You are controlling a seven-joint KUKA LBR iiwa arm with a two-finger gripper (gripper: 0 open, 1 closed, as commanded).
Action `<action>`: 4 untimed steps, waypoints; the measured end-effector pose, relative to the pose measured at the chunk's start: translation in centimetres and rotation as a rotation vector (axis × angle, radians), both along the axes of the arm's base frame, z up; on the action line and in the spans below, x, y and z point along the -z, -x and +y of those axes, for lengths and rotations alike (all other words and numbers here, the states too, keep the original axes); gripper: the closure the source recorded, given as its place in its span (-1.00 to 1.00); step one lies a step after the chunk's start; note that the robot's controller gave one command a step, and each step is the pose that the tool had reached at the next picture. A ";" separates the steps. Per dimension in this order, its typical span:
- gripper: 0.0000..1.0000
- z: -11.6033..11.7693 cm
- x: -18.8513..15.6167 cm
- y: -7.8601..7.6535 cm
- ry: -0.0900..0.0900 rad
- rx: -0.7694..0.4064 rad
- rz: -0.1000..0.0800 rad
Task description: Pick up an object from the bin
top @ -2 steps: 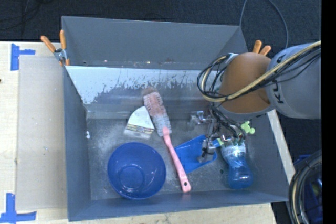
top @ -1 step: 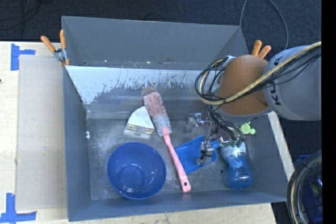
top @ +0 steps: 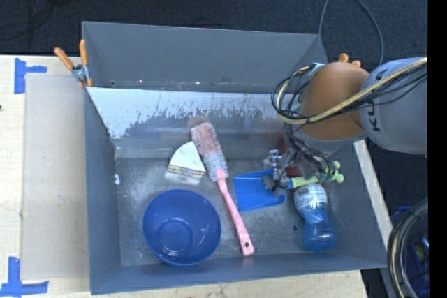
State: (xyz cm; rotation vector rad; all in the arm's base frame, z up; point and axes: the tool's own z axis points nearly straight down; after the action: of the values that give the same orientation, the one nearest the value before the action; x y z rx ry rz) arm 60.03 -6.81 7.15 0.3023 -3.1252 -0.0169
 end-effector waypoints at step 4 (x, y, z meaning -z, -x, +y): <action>1.00 -1.9 -7.2 0.8 -0.002 -0.039 0.007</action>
Offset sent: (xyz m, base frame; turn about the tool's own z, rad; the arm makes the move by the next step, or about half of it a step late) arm -0.0170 -0.0327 0.0355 -0.0618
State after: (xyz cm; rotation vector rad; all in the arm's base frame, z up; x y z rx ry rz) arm 59.26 -8.72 14.34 0.3626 -3.1117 -0.0203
